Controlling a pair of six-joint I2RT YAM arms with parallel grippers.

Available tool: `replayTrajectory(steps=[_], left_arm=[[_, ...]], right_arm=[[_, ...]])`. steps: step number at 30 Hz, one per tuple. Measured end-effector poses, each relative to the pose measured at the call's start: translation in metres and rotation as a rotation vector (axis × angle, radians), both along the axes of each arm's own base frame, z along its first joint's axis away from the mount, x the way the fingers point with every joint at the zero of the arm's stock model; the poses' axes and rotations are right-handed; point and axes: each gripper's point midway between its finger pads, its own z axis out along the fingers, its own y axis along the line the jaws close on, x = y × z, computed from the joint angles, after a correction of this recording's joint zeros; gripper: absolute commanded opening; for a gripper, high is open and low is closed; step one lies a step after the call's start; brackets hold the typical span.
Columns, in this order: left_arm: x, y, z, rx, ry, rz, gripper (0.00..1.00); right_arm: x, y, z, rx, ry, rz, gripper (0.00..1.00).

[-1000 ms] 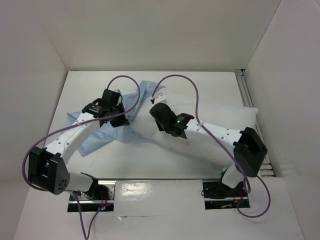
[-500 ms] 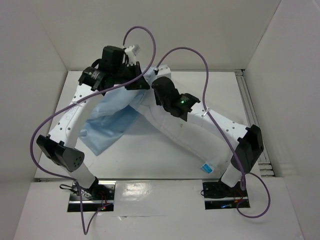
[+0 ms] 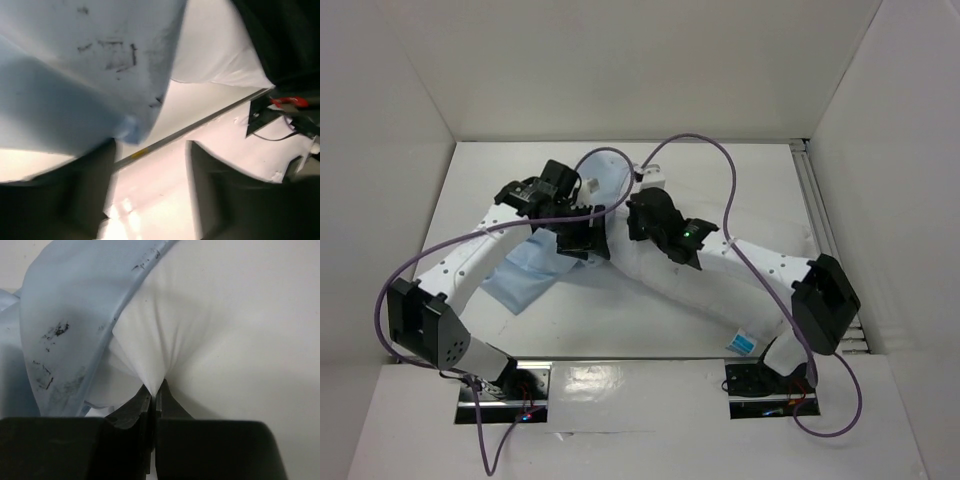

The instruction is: Put the pillow into the pillowcase

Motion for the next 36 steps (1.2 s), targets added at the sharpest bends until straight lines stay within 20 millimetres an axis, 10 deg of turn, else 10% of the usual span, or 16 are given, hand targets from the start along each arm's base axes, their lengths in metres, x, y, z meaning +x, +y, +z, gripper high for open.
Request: replayTrajectory(steps=[3, 7, 10, 17, 22, 27, 36], left_arm=[[0.013, -0.002, 0.036, -0.01, -0.079, 0.006, 0.84], [0.052, 0.003, 0.108, -0.066, -0.281, 0.048, 0.28], [0.083, 0.008, 0.128, -0.066, -0.342, 0.097, 0.42], [0.178, -0.022, 0.062, 0.05, -0.266, 0.121, 0.6], [0.186, -0.038, 0.006, 0.17, -0.189, 0.09, 0.58], [0.187, -0.04, 0.013, 0.187, -0.219, 0.086, 0.01], [0.174, -0.061, 0.056, 0.03, -0.247, 0.021, 0.0]], right_arm=[[-0.008, -0.008, 0.003, 0.021, -0.014, 0.016, 0.0], [-0.02, -0.013, 0.0, 0.027, -0.017, 0.061, 0.0], [-0.029, -0.013, -0.001, 0.039, -0.023, 0.101, 0.0], [-0.04, -0.011, 0.0, 0.042, -0.028, 0.143, 0.0], [-0.045, -0.007, -0.002, 0.038, -0.023, 0.157, 0.0], [-0.048, -0.006, -0.003, 0.033, -0.021, 0.16, 0.0], [-0.051, -0.004, -0.002, 0.01, -0.038, 0.164, 0.0]])
